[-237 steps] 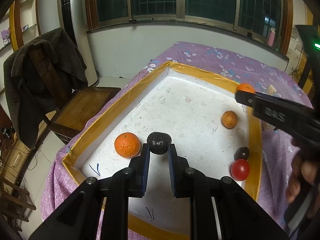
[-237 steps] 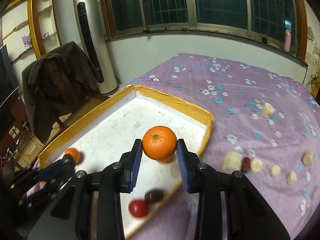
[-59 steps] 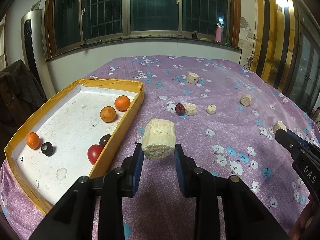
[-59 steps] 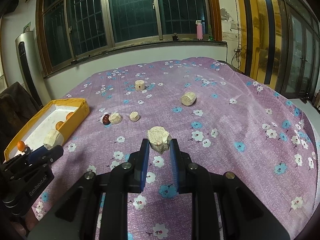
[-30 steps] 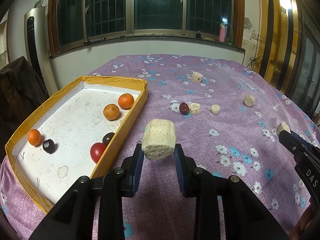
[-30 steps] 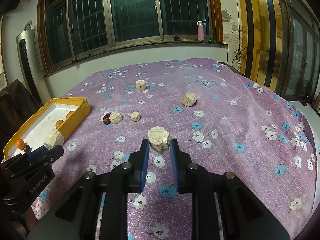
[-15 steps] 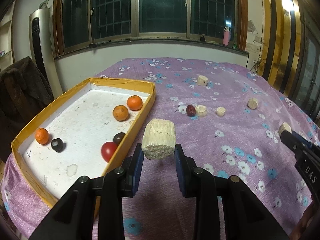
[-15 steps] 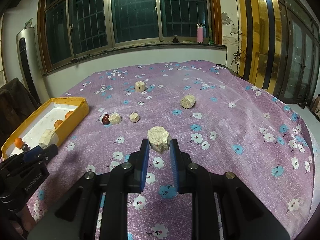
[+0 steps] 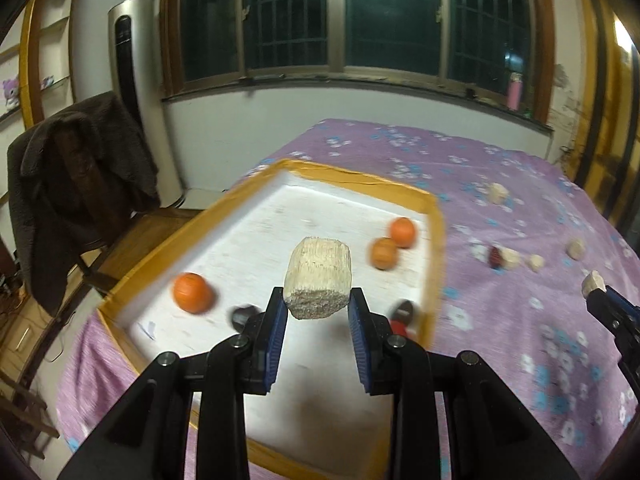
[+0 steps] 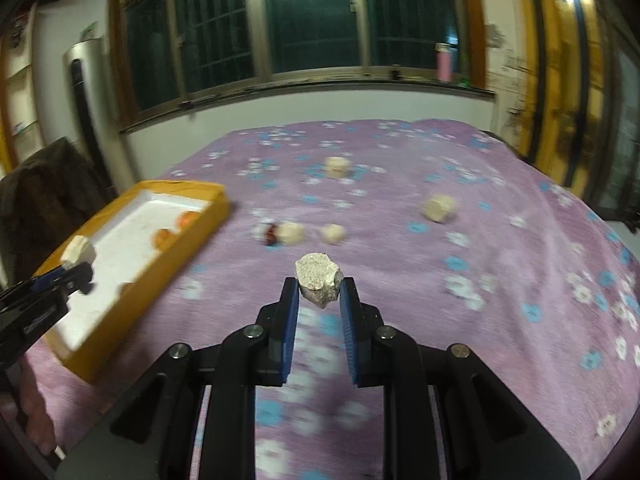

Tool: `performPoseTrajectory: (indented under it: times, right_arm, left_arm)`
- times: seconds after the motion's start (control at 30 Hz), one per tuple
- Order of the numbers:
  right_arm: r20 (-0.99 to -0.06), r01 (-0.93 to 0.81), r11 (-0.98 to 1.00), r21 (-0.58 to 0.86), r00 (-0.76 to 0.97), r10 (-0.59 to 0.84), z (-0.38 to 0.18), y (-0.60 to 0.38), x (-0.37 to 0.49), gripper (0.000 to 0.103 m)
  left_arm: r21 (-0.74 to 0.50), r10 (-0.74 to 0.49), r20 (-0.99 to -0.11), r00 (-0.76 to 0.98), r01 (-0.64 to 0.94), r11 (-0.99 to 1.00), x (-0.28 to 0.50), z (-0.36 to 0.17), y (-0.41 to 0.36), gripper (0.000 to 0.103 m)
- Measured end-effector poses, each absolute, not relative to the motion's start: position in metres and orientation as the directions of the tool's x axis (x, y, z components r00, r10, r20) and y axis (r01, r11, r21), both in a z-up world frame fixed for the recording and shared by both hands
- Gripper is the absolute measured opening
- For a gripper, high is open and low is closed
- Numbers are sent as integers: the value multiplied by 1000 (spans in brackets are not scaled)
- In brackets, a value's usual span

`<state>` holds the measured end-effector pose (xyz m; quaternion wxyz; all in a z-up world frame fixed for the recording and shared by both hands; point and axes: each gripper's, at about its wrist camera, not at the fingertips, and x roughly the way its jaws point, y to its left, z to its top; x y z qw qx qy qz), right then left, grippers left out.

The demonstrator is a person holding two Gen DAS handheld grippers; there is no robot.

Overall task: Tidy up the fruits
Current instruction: 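Carry both held cream pieces over the yellow tray, then open the left gripper over the tray while the right releases its chunk there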

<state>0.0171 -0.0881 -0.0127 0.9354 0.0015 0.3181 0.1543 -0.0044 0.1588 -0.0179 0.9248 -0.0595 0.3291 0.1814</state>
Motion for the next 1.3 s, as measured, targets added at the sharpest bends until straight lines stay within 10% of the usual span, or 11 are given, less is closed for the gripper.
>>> performPoseTrajectory:
  times: [0.97, 1.07, 1.23, 1.3]
  right_arm:
    - [-743, -601, 785, 150, 456, 491, -44, 106, 88, 23]
    - [-756, -589, 795, 145, 453, 473, -46, 105, 89, 24]
    - [-732, -567, 812, 137, 494, 468, -33, 91, 84, 67]
    - [-716, -559, 819, 131, 518, 468, -25, 82, 78, 67]
  left_arm:
    - [60, 358, -777, 518, -505, 861, 54, -40, 256, 30]
    - [49, 348, -791, 504, -514, 857, 53, -40, 260, 45]
    - [36, 353, -772, 529, -518, 855, 42, -30, 256, 55]
    - [24, 353, -761, 545, -520, 854, 35, -23, 253, 57]
